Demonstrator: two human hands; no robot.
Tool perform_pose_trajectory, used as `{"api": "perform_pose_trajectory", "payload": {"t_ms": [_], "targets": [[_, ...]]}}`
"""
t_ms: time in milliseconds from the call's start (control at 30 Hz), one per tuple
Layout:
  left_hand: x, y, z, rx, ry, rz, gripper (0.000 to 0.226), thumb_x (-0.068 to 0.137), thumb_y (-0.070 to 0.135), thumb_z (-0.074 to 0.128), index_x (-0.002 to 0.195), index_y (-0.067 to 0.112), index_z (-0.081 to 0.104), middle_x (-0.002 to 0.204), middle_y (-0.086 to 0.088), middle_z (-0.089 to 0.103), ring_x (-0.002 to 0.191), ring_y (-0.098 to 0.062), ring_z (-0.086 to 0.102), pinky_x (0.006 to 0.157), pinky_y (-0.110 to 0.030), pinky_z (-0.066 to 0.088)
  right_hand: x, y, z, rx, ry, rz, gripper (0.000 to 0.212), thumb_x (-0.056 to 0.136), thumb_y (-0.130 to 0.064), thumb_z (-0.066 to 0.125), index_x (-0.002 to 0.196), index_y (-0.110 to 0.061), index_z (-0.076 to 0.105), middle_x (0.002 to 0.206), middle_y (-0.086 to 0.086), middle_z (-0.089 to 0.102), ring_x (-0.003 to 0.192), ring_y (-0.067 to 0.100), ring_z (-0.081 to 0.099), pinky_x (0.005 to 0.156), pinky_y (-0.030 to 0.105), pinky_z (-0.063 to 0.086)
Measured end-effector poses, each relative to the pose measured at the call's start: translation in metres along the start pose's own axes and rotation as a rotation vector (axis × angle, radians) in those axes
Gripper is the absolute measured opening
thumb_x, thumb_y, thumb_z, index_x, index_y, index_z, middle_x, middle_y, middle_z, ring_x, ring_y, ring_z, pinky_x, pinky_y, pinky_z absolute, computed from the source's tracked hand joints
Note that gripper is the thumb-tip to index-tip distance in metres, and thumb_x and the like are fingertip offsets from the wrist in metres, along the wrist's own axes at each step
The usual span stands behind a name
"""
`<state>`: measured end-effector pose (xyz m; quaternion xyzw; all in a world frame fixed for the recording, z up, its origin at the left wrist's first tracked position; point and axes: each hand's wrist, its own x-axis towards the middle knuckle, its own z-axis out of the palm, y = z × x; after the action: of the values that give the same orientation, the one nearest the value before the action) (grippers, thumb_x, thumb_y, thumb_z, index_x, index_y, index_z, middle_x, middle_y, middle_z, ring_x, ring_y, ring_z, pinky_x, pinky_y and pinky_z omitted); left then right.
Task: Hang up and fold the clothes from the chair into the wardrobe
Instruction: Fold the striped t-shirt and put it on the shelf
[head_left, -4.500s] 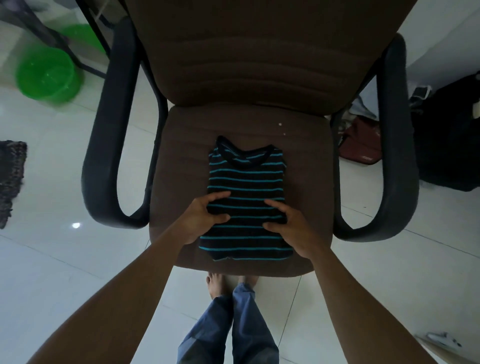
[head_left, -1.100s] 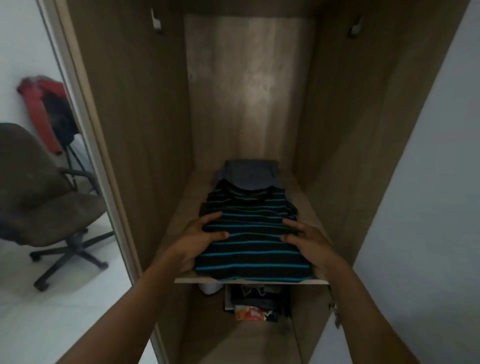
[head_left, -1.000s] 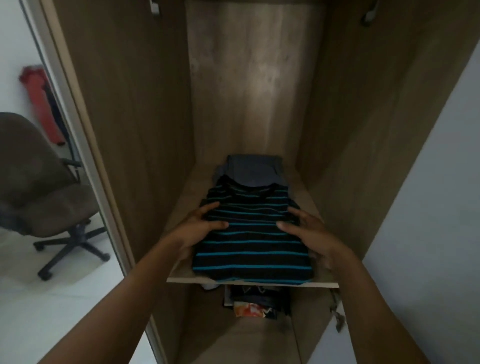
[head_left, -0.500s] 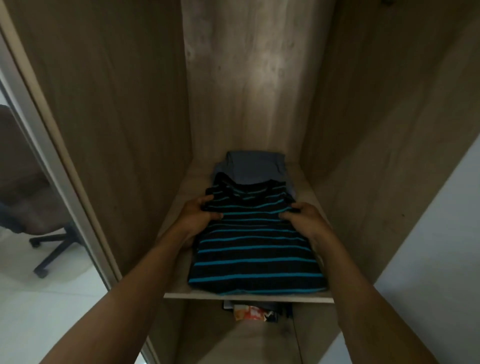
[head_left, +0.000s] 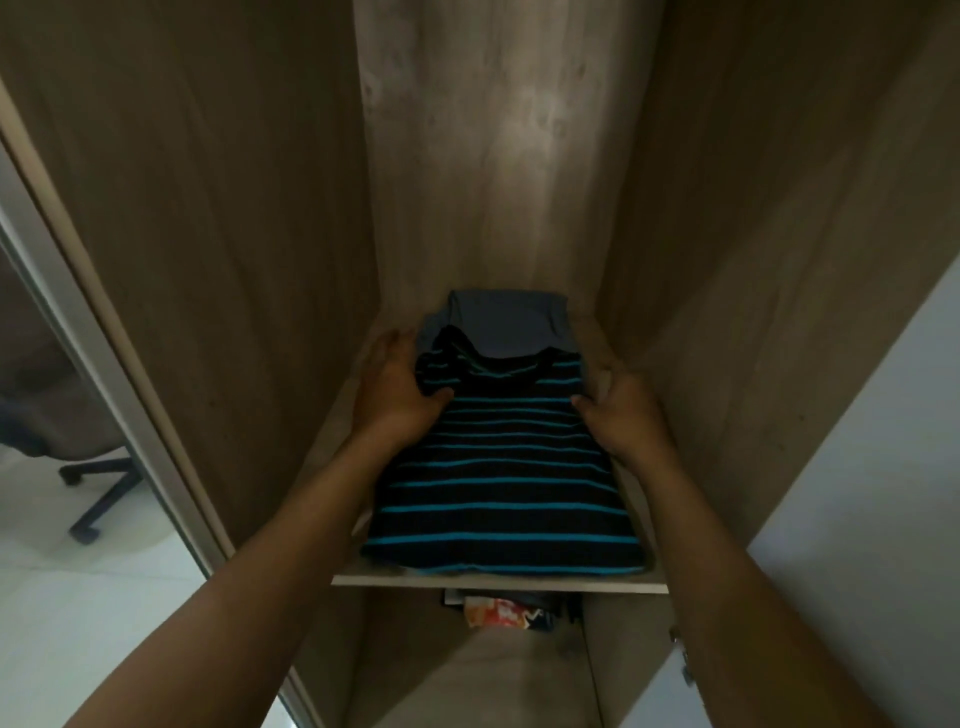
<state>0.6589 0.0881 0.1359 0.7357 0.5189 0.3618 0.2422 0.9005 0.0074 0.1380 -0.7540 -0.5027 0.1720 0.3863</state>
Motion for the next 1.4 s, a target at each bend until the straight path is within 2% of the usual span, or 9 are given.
{"api": "perform_pose_trajectory", "payload": {"t_ms": [67,200,333,567,667,833,933,1100,1400], "targets": [[-0.030,0.018,-0.006,0.118,-0.111,0.125,0.070,0.092,0.038,0.067,0.152,0.021,0.035,0.154,-0.005,0.039,0.136,-0.021,0.041,0.112,-0.033,0.037,-0.027,-0.008,0.000,-0.016,0.036,-0.159,0.054,0.100,-0.035,0.054,0.149,-0.018,0.039,0.141,-0.001,0.048,0.127,0.015,0.047,0.102,0.023,0.035],[-0.095,0.016,0.012,0.393,-0.350,0.147,0.066,0.098,0.062,0.031,0.153,0.026,0.033,0.159,0.001,0.034,0.145,-0.020,0.032,0.118,-0.037,0.028,-0.079,-0.002,0.025,-0.204,-0.238,-0.178,0.056,0.103,-0.047,0.040,0.151,-0.020,0.036,0.158,0.004,0.033,0.143,0.021,0.033,0.117,0.032,0.028],[-0.106,-0.007,0.026,0.493,-0.255,0.145,0.081,0.085,0.075,0.001,0.155,0.040,0.022,0.163,0.012,0.022,0.150,-0.018,0.019,0.121,-0.042,0.021,-0.091,0.015,0.037,-0.293,-0.164,-0.163,0.063,0.101,-0.058,0.024,0.155,-0.024,0.030,0.164,-0.003,0.022,0.151,0.020,0.015,0.123,0.034,0.015],[-0.097,-0.011,0.031,0.510,-0.261,0.200,0.080,0.085,0.074,0.005,0.155,0.039,0.022,0.163,0.008,0.023,0.150,-0.020,0.020,0.120,-0.042,0.023,-0.084,0.025,0.045,-0.326,-0.111,-0.172,0.062,0.102,-0.057,0.022,0.154,-0.025,0.031,0.164,-0.004,0.024,0.152,0.025,0.013,0.122,0.036,0.012],[-0.103,-0.012,0.033,0.520,-0.149,0.233,0.071,0.092,0.069,0.016,0.148,0.032,0.038,0.155,0.001,0.039,0.142,-0.024,0.035,0.114,-0.043,0.034,-0.087,0.028,0.046,-0.286,-0.055,-0.212,0.060,0.102,-0.056,0.026,0.152,-0.024,0.036,0.160,-0.001,0.031,0.149,0.026,0.021,0.122,0.040,0.020],[-0.123,-0.013,0.027,0.466,0.046,0.368,0.044,0.098,0.059,0.032,0.114,0.023,0.052,0.109,0.002,0.054,0.099,-0.019,0.050,0.083,-0.038,0.046,-0.107,0.026,0.045,-0.280,0.207,-0.370,0.049,0.099,-0.050,0.037,0.126,-0.017,0.061,0.121,0.004,0.061,0.113,0.024,0.053,0.086,0.039,0.051],[-0.133,-0.012,0.023,0.469,-0.026,0.339,0.058,0.096,0.064,0.027,0.126,0.021,0.052,0.118,-0.001,0.058,0.108,-0.023,0.053,0.091,-0.039,0.046,-0.111,0.019,0.043,-0.293,0.165,-0.340,0.055,0.099,-0.050,0.030,0.129,-0.016,0.059,0.121,0.008,0.065,0.111,0.027,0.058,0.084,0.040,0.052],[-0.162,0.003,0.000,0.484,-0.152,0.226,0.075,0.094,0.067,0.031,0.153,0.022,0.027,0.155,-0.003,0.036,0.142,-0.025,0.033,0.114,-0.045,0.032,-0.141,-0.002,0.021,-0.275,0.046,-0.238,0.054,0.102,-0.049,0.036,0.151,-0.026,0.032,0.146,0.008,0.050,0.131,0.031,0.048,0.109,0.058,0.034],[-0.308,0.052,-0.075,0.385,-0.126,0.322,0.086,0.089,0.059,0.059,0.155,0.019,0.021,0.151,-0.008,0.041,0.132,-0.027,0.046,0.103,-0.044,0.046,-0.305,-0.048,-0.045,-0.222,0.177,-0.411,0.057,0.097,-0.051,0.039,0.144,-0.021,0.043,0.136,0.007,0.058,0.121,0.028,0.057,0.099,0.052,0.048]]}}
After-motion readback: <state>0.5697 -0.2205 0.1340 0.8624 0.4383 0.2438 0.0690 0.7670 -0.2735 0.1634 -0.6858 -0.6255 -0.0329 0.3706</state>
